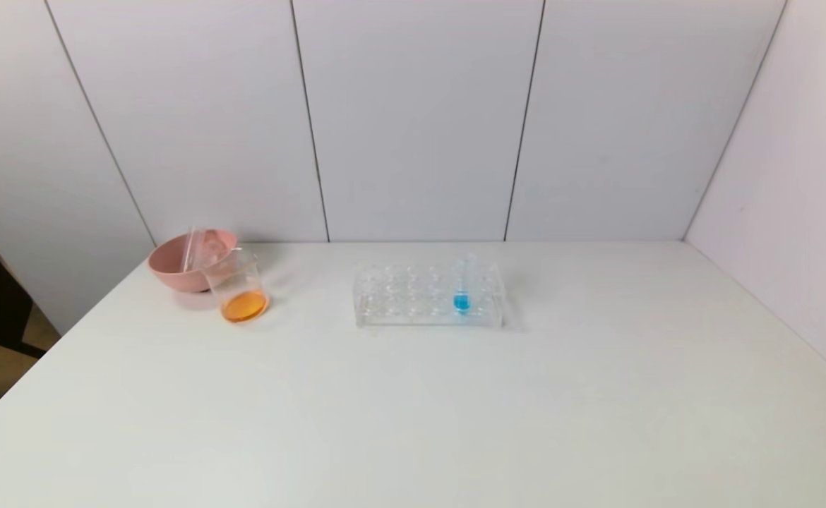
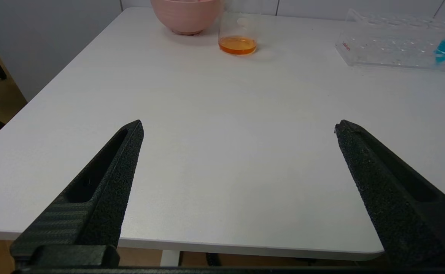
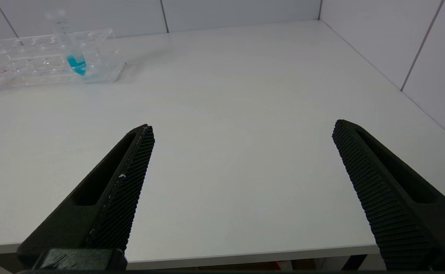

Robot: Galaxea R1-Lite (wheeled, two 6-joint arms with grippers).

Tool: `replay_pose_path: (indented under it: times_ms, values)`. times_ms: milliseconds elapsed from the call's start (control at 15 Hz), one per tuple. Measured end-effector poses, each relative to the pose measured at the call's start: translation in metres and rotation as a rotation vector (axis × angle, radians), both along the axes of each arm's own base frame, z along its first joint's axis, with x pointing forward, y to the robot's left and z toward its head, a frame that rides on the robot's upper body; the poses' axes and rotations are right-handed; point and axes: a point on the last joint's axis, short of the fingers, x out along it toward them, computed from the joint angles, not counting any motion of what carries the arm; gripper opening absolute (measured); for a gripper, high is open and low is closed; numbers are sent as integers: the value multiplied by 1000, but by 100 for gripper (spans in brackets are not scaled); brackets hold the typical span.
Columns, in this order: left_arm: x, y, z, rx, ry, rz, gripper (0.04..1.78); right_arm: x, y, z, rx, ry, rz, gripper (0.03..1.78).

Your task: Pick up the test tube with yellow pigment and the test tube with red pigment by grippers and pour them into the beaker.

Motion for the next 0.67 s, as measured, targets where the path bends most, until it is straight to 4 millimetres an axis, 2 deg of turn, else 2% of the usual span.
replay_pose_path:
  times_ms: [667]
  values:
    - [0,0,0,0,0,0,176,0,0,0,0,-1,-1,171]
